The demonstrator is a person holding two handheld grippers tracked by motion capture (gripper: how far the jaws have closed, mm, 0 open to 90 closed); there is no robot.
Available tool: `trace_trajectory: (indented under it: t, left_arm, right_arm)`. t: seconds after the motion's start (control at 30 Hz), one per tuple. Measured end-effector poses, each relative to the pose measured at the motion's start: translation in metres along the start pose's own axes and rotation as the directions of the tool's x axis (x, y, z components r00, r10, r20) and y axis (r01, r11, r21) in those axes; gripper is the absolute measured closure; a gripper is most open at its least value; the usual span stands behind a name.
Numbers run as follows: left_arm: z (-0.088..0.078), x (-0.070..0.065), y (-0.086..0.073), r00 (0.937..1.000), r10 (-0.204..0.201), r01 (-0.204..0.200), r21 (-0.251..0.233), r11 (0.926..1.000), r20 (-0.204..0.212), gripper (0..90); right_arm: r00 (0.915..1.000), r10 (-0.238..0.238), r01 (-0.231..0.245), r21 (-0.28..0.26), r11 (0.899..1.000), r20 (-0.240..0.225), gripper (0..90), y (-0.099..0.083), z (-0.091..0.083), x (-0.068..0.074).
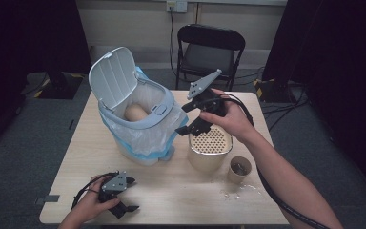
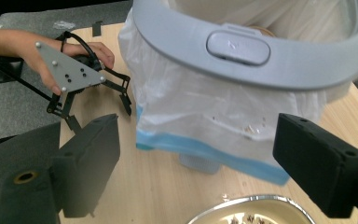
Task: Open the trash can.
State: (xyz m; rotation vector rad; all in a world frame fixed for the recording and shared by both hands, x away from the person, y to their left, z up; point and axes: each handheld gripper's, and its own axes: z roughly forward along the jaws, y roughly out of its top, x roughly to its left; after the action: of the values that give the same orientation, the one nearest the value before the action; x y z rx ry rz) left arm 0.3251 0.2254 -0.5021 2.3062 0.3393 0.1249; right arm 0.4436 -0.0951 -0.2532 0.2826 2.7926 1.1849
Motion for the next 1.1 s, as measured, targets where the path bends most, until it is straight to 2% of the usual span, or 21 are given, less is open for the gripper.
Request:
trace_trajectory:
  t: [0.37, 0.77, 1.1]
  left_arm:
    - [0.000, 0.000, 0.000, 1.0000, 0.001, -0.001, 0.000, 1.0000, 0.005, 4.1]
    - [0.001, 0.000, 0.000, 1.0000, 0.000, 0.000, -0.004, 1.0000, 0.004, 3.5]
    - [0.001, 0.000, 0.000, 1.0000, 0.000, 0.000, -0.001, 1.0000, 0.004, 3.4]
  right_arm:
    - [0.9995, 0.028, -0.028, -0.002, 1.000, 0.017, 14.5, -0.027, -0.019, -0.001]
    - [0.9982, 0.053, -0.053, 0.011, 0.999, 0.028, 14.5, -0.054, -0.022, 0.002]
    - [0.9953, 0.091, -0.091, -0.007, 0.996, 0.033, 14.4, -0.078, -0.026, -0.001]
